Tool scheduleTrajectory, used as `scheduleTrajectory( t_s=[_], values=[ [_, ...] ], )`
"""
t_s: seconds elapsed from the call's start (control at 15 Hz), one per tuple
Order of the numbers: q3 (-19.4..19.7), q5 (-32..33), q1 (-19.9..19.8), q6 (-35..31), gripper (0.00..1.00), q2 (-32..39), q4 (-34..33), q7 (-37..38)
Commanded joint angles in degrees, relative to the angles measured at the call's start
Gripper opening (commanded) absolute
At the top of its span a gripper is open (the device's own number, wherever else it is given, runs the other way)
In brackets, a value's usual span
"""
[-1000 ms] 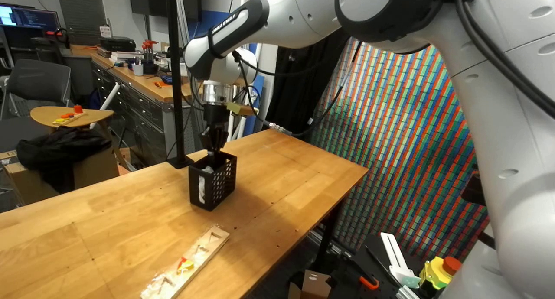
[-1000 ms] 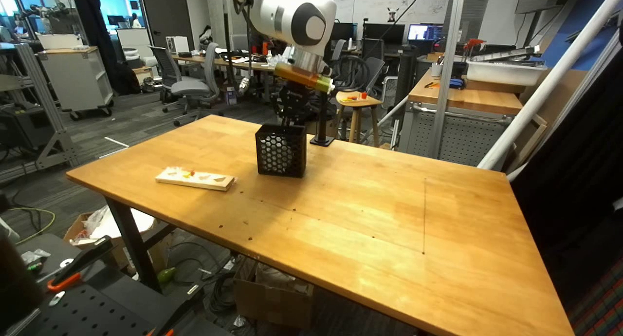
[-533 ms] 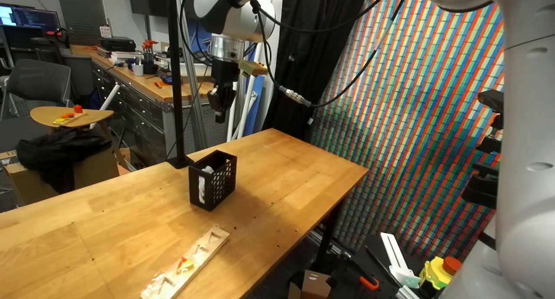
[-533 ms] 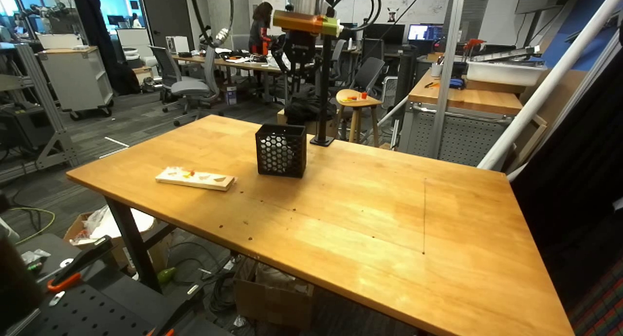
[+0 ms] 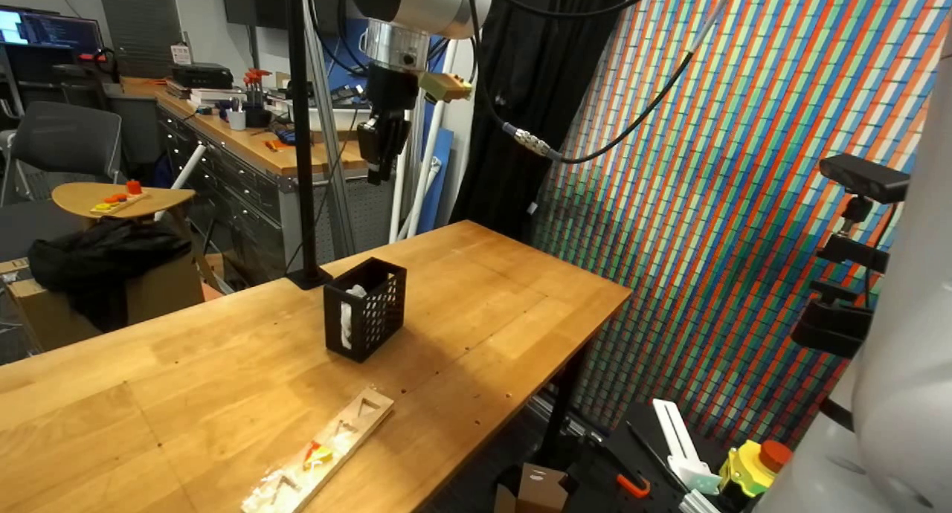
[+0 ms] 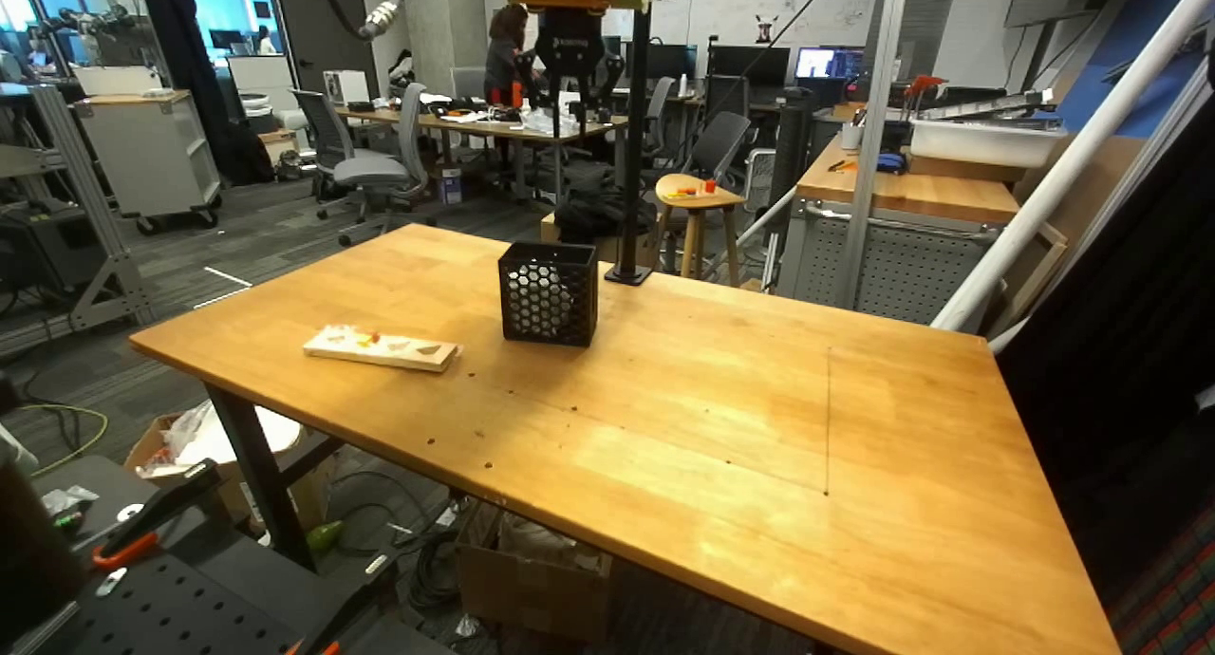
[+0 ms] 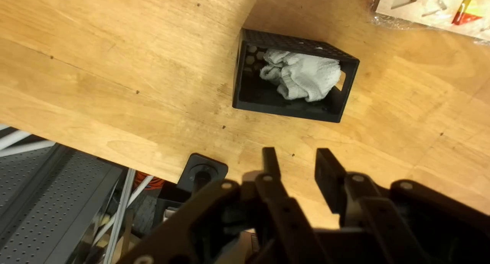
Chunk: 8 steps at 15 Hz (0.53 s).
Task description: Put the white towel in the black box
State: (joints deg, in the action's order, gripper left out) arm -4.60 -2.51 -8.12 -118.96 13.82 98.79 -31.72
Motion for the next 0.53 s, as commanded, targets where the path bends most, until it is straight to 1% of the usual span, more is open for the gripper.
scheduleTrajectory(
  t_s=[0.0, 0.07, 0.47],
  values=[
    [1.3, -0.3, 1.2, -0.2, 0.42, -0.6, 0.5, -0.2],
    [1.3, -0.3, 1.3, -0.4, 0.45, -0.9, 1.0, -0.2],
    [1.4, -0.3, 1.3, -0.7, 0.45, -1.1, 1.5, -0.2]
  ],
)
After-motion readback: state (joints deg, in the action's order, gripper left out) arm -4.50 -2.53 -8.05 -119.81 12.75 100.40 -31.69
